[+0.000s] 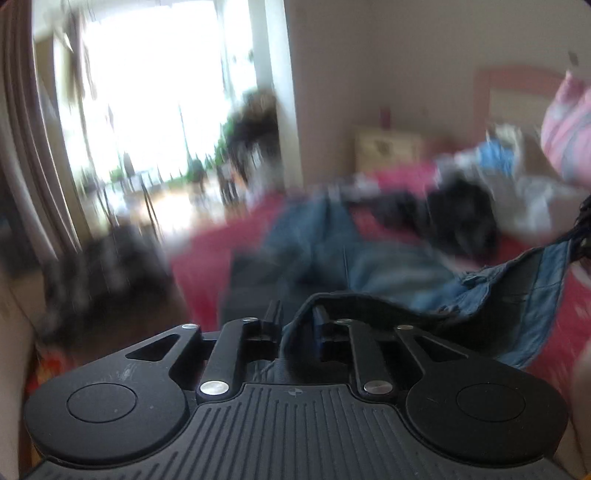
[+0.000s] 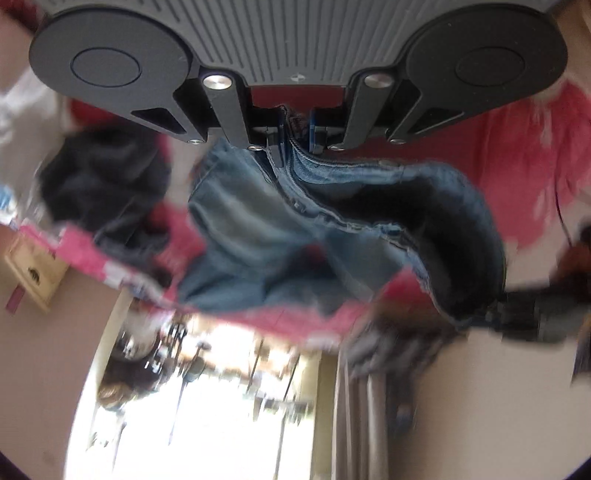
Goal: Fold clothes
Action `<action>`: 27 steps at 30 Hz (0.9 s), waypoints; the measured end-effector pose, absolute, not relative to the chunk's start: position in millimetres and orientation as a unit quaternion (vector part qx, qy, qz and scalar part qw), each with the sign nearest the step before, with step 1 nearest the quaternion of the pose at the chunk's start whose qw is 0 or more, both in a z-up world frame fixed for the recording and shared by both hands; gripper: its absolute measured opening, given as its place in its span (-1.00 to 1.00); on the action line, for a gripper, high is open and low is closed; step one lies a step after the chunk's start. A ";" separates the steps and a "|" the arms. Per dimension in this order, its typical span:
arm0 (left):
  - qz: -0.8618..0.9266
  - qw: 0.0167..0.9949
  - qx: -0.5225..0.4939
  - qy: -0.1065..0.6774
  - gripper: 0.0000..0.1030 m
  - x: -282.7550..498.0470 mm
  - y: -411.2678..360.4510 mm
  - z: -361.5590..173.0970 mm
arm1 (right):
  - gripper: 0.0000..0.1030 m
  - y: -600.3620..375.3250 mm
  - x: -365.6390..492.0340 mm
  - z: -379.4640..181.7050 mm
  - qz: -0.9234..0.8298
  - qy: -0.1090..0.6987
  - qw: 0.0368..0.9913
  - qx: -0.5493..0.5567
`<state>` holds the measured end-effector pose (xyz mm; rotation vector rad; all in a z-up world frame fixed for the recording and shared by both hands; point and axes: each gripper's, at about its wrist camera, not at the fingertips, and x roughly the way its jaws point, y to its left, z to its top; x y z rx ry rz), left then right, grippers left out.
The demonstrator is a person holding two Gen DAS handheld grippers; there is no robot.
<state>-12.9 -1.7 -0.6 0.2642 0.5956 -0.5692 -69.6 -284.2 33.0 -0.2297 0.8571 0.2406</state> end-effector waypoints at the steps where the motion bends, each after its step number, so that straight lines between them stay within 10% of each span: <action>1: -0.281 0.896 0.132 0.318 -0.31 -18.4 2.5 -16.0 | -0.75 -277.1 -71.4 19.2 0.114 0.428 0.889 -0.117; 15: -0.177 0.895 0.116 0.392 -0.04 -67.2 -0.4 -101.3 | -0.74 -254.7 -81.8 -20.9 0.095 0.482 0.859 -0.145; 20: -0.147 0.902 0.078 0.398 -0.77 -59.4 14.2 -103.3 | -0.75 -258.2 -83.4 -21.9 0.091 0.490 0.856 -0.136; 27: -0.133 0.928 0.123 0.326 -0.83 -62.2 50.0 -43.8 | -0.74 -244.5 -100.2 18.3 0.164 0.487 0.849 -0.120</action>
